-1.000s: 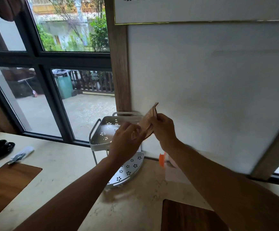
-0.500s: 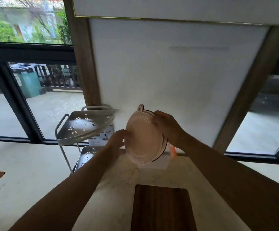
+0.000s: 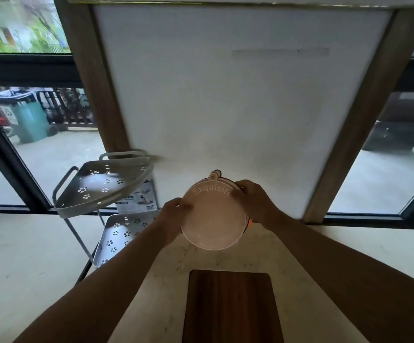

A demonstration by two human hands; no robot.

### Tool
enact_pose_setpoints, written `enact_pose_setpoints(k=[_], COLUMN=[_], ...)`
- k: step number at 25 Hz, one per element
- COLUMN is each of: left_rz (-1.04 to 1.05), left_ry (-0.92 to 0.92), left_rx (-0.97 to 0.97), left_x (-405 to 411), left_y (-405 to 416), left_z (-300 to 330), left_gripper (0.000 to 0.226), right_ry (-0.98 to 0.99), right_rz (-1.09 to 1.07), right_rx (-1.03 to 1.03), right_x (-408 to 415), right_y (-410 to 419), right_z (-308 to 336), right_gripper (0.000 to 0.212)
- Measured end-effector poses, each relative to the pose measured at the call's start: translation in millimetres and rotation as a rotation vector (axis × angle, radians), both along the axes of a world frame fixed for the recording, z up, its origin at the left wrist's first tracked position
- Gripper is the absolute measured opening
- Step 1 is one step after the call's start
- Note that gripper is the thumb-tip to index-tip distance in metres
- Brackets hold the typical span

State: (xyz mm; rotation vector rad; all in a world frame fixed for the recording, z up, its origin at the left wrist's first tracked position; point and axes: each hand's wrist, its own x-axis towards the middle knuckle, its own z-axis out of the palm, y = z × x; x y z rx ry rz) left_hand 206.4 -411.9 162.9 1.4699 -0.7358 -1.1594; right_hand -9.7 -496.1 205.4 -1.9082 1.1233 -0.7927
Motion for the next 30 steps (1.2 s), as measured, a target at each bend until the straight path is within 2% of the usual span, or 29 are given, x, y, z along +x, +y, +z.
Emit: enact_pose_setpoints(k=[2, 4, 7, 11, 14, 17, 20, 24, 30], left_rz=[0.046, 0.08, 0.112, 0.138, 0.084, 0.001, -0.017, -0.045, -0.05], left_ry=[-0.052, -0.08, -0.14, -0.393, -0.599, -0.814, -0.897, -0.968, -1.1], left_rx=[0.021, 0.005, -0.048, -0.093, -0.115, -0.093, -0.028, -0.041, -0.038], left_x=[-1.1, 0.8, 4.6, 10.2, 19.1, 25.6, 29.1, 31.7, 25.0], left_y=[-13.0, -29.3, -61.8, -106.8, -135.2, -147.3, -153.6, -155.7, -151.7], left_z=[-3.9, -7.5, -11.7, -24.4, -54.8, -87.6, -113.5, -137.0, -165.9], left_gripper=[0.025, 0.021, 0.01, 0.006, 0.003, 0.019, 0.015, 0.014, 0.021], right_ry=[-0.041, 0.002, 0.105, 0.004, 0.005, 0.002, 0.001, 0.053, 0.335], right_rz=[-0.007, -0.003, -0.037, -0.085, -0.097, -0.102, -0.09, -0.071, -0.094], right_rx=[0.061, 0.035, -0.141, -0.169, -0.13, -0.09, -0.065, -0.072, -0.239], right_x=[0.5, 3.2, 10.8, 18.0, 19.0, 18.9, 24.7, 31.2, 36.6], right_y=[-11.5, -26.7, -58.8, -100.0, -122.6, -132.6, -138.8, -148.1, -150.1], right_z=[-10.2, -16.7, -23.0, -42.3, -77.0, -117.1, -152.5, -185.6, -217.4], right_gripper=[0.034, 0.046, 0.025, 0.011, 0.01, 0.007, 0.013, 0.015, 0.026])
